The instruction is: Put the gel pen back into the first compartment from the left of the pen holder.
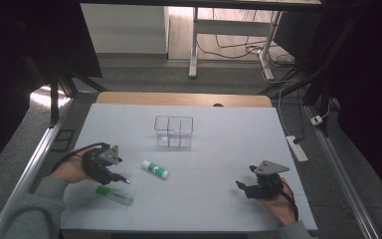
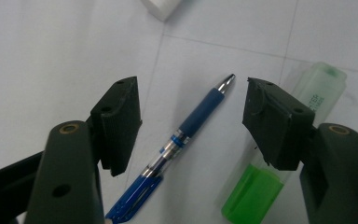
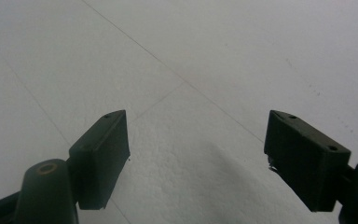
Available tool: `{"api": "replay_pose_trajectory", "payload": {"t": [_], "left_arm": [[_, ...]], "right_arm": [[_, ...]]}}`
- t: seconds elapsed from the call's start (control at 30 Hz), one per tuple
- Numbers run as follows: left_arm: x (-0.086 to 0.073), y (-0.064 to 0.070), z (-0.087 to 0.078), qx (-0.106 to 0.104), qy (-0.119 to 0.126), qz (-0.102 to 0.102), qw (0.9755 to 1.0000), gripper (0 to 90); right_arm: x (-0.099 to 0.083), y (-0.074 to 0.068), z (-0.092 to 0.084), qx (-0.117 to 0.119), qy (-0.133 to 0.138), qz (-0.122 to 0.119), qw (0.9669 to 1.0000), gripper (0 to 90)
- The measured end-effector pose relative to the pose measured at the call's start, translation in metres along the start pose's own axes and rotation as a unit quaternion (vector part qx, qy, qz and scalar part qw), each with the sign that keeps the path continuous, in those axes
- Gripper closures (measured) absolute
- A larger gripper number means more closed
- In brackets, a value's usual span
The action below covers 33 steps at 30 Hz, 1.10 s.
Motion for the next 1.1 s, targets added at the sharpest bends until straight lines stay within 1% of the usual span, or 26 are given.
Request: {"api": "replay_pose_trajectory", "payload": {"t": [0.03,0.07,0.17,0.2,0.27,0.37,0.47,0.63,0.67,0.7,0.77,0.8,0.83,0.87,0.9,0.93,0.97,1.0,1.03,1.07,1.1], "left_arm": [[0.001,0.001,0.004,-0.007,-0.009,0.006,0.9999,35.9],[0.001,0.001,0.004,-0.007,-0.009,0.006,0.9999,35.7],[0.002,0.002,0.012,-0.016,-0.026,0.016,0.9994,35.0],[0.003,0.003,0.014,-0.018,-0.029,0.016,0.9993,34.7],[0.003,0.003,0.018,-0.022,-0.038,0.024,0.9988,33.9],[0.003,0.001,0.023,-0.025,-0.045,0.028,0.9983,33.0],[0.003,0.001,0.026,-0.027,-0.049,0.03,0.9979,33.0],[0.002,0.001,0.031,-0.032,-0.061,0.042,0.9967,33.0],[0.001,0.0,0.033,-0.032,-0.067,0.047,0.9961,33.4],[0.001,0.0,0.033,-0.032,-0.067,0.047,0.9961,34.3],[0.001,0.0,0.035,-0.036,-0.074,0.054,0.9951,37.4],[0.001,0.0,0.036,-0.036,-0.08,0.06,0.9943,37.4],[0.001,-0.001,0.038,-0.032,-0.088,0.065,0.9935,40.3],[0.001,-0.001,0.038,-0.037,-0.089,0.068,0.993,45.9],[0.002,-0.001,0.038,-0.04,-0.091,0.076,0.9922,45.9],[0.003,-0.002,0.038,-0.042,-0.093,0.083,0.9913,48.6],[0.004,-0.001,0.038,-0.046,-0.097,0.089,0.9903,51.6],[0.005,-0.001,0.039,-0.052,-0.1,0.096,0.989,57.0],[0.006,0.0,0.039,-0.066,-0.107,0.11,0.986,60.7],[0.006,0.0,0.039,-0.066,-0.107,0.11,0.986,64.5],[0.007,0.001,0.039,-0.071,-0.109,0.119,0.9843,67.3]], "right_arm": [[0.0,0.0,0.0,0.0,0.001,-0.001,1.0,21.8],[0.0,0.0,0.0,0.0,0.001,-0.001,1.0,21.8],[-0.001,0.0,0.0,0.001,-0.001,0.001,1.0,21.7],[-0.001,0.0,0.0,0.002,-0.002,0.001,1.0,21.8],[-0.001,0.0,0.0,0.003,0.0,0.002,1.0,21.7],[0.0,0.0,-0.001,0.008,0.004,0.005,0.9999,21.7],[0.0,-0.001,-0.001,0.008,0.004,0.003,1.0,21.7],[-0.001,-0.001,-0.001,0.011,0.002,-0.001,0.9999,21.6],[-0.001,-0.001,-0.001,0.012,0.002,-0.001,0.9999,21.5],[-0.001,-0.002,-0.001,0.012,0.002,-0.001,0.9999,21.6],[-0.001,-0.002,-0.001,0.012,0.002,-0.001,0.9999,21.5],[-0.001,-0.002,-0.001,0.012,0.002,-0.001,0.9999,21.5],[-0.001,-0.002,-0.001,0.012,0.002,0.0,0.9999,21.5],[-0.001,-0.002,0.0,0.014,0.002,0.0,0.9999,21.5],[-0.001,-0.002,0.0,0.014,0.002,0.0,0.9999,21.5],[-0.001,-0.002,0.0,0.015,0.002,-0.001,0.9999,21.4],[-0.001,-0.002,0.0,0.017,0.002,-0.001,0.9999,21.4],[-0.001,-0.002,0.0,0.018,0.002,-0.001,0.9998,21.4],[-0.001,-0.003,0.0,0.019,0.002,-0.001,0.9998,21.4],[-0.001,-0.003,0.0,0.019,0.002,-0.001,0.9998,21.4],[-0.001,-0.003,0.0,0.02,0.0,-0.002,0.9998,21.4]]}}
Point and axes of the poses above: each handheld gripper's, and its own axes: z roughly forward along the jaws, x roughly out of its top, y roughly to its right, the point moved 5 cm from there along z, roughly forward along the jaws, and after that the axes turned 2 degrees about -z, right-handed, at the moved point
